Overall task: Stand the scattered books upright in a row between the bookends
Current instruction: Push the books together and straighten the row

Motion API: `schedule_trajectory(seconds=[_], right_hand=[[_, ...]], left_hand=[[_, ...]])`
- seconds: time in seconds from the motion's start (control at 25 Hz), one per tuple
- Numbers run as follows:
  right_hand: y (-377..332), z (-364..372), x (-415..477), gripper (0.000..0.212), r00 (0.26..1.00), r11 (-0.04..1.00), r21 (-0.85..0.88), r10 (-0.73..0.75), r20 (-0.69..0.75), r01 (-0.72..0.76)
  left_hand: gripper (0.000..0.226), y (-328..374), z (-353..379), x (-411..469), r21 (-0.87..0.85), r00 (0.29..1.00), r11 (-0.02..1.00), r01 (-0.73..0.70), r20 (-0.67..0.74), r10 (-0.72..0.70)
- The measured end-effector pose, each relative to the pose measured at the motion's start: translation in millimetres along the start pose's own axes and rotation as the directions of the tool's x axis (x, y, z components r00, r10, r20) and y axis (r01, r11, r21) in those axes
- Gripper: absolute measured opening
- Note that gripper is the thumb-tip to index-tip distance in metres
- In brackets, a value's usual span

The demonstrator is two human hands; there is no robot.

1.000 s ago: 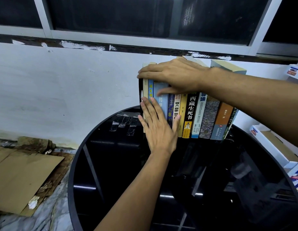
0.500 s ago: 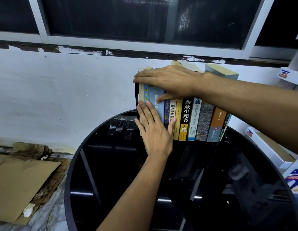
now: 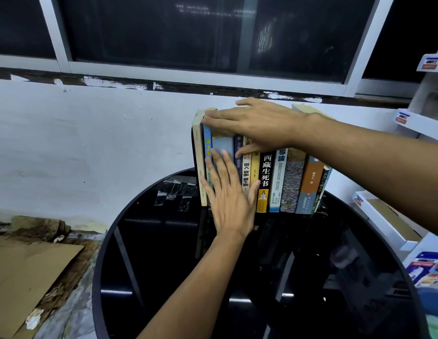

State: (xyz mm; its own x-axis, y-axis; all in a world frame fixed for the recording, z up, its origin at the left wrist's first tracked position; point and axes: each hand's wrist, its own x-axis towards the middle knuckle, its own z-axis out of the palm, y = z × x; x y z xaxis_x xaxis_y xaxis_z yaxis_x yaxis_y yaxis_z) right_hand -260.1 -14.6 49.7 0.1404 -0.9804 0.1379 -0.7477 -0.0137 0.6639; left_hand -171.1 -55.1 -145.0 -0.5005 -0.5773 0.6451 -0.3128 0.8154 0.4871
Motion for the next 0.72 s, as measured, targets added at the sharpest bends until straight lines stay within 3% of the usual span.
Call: schedule_trajectory(seconds=[0.24,0.72], right_hand=[[3,9,-31,0.075,0.993,0.994,0.02,0.111,-0.034,-0.11],[-2,16,-40,0.07,0.972,0.97,0.095,0.229,-0.052,-0.224]], left_hand=[[0.1,14,13,1,-0.001,0.999,1.0,-0.028,0.042,0.028],[0.098,11,26,4,0.069,0.998,0.996,-0.063,0.03,0.061]])
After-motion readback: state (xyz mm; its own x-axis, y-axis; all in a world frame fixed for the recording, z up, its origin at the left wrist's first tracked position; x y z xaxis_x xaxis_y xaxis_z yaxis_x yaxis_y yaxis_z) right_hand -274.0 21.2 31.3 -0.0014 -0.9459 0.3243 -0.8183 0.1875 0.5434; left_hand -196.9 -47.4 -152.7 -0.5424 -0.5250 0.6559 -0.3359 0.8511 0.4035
